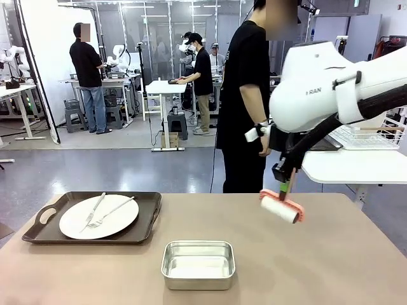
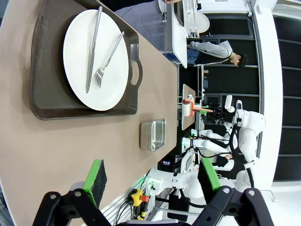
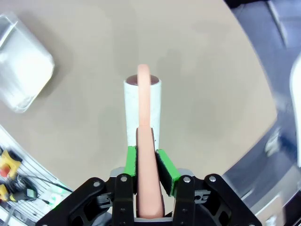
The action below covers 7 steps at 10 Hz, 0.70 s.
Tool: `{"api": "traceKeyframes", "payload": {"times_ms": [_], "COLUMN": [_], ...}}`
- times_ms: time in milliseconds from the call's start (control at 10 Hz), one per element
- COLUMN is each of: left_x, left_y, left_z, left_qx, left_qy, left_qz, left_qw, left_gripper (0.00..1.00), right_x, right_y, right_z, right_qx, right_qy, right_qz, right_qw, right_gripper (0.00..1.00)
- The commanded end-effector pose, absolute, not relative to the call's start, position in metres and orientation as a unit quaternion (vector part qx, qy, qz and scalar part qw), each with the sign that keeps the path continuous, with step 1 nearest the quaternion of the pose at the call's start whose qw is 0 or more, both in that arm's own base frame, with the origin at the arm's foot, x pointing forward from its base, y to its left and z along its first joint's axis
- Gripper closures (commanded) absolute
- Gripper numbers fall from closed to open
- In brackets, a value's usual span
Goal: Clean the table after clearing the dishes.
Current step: Place the Lint Roller back on top of the Airtight Container.
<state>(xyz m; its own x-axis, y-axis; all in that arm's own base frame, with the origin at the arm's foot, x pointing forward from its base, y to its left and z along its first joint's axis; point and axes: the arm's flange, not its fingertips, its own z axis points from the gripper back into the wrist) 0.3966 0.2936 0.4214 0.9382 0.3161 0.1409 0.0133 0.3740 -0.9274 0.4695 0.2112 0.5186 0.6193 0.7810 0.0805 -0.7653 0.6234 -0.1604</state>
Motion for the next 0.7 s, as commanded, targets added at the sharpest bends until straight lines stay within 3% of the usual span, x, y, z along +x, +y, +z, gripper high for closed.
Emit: {"api": "traceKeyframes", "payload": {"times_ms": [0,200,600], "left_x": [0.396,0.396,0.396], "left_y": [0.294,0.294,0.294], "left_z": [0.422,0.422,0.422], "left_qx": [-0.555,-0.555,-0.555], "left_qy": [-0.157,-0.157,-0.157], "left_qz": [0.096,0.096,0.096], "left_qw": [0.812,0.812,0.812], "left_gripper": [0.00,0.00,0.00], "right_x": [0.468,0.461,0.438], "right_y": [0.236,0.280,0.354], "right_z": [0.532,0.541,0.528], "right_qx": [-0.064,-0.081,-0.036], "right_qy": [-0.053,-0.015,-0.045], "right_qz": [0.539,0.595,0.696], "right_qw": [0.838,0.799,0.716], "right_gripper": [0.77,0.77,0.77]}}
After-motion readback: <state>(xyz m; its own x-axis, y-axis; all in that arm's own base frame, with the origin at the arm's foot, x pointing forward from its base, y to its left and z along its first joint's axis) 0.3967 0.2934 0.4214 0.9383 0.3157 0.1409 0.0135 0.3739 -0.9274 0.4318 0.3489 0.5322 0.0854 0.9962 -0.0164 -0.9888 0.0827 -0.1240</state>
